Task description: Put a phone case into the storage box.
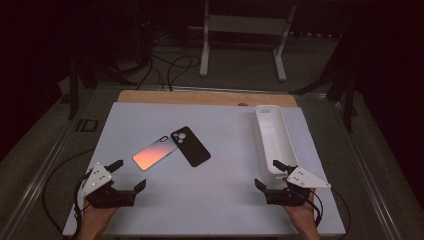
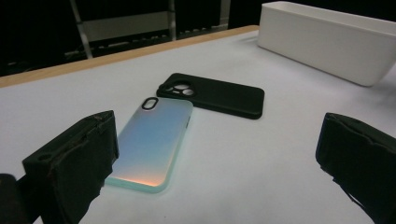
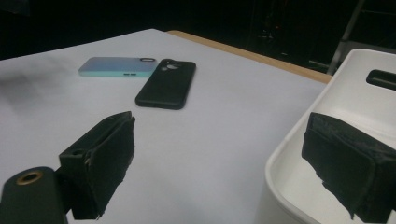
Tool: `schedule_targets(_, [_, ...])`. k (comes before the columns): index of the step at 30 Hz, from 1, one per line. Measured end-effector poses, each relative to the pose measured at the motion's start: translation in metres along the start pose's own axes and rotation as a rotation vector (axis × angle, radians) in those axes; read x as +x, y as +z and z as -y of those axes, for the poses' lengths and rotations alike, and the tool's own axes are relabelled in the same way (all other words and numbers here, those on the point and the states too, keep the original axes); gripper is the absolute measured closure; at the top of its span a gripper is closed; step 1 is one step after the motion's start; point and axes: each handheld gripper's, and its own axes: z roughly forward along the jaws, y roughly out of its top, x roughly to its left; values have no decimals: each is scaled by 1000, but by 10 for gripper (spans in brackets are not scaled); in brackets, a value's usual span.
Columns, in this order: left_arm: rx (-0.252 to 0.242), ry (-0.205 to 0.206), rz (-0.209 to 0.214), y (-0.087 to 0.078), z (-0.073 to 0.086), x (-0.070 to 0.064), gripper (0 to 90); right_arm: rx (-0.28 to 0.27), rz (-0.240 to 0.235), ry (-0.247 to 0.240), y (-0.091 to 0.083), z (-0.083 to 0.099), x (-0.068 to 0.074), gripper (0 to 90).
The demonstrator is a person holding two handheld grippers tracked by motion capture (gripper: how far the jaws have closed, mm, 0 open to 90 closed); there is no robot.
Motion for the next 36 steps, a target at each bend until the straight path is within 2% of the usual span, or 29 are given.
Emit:
schedule_targets(21, [-2,-19,-13,-4,-4,6,0,11,1,4,2,2,-2,96])
schedule_targets(28, [-9,-11,-16,-2,-13,11,1,13,10,24,4,3,-6,96])
schedule_targets(36, [16,8,-26,1,-17,17,0,19,5,25,5,4,-7,96])
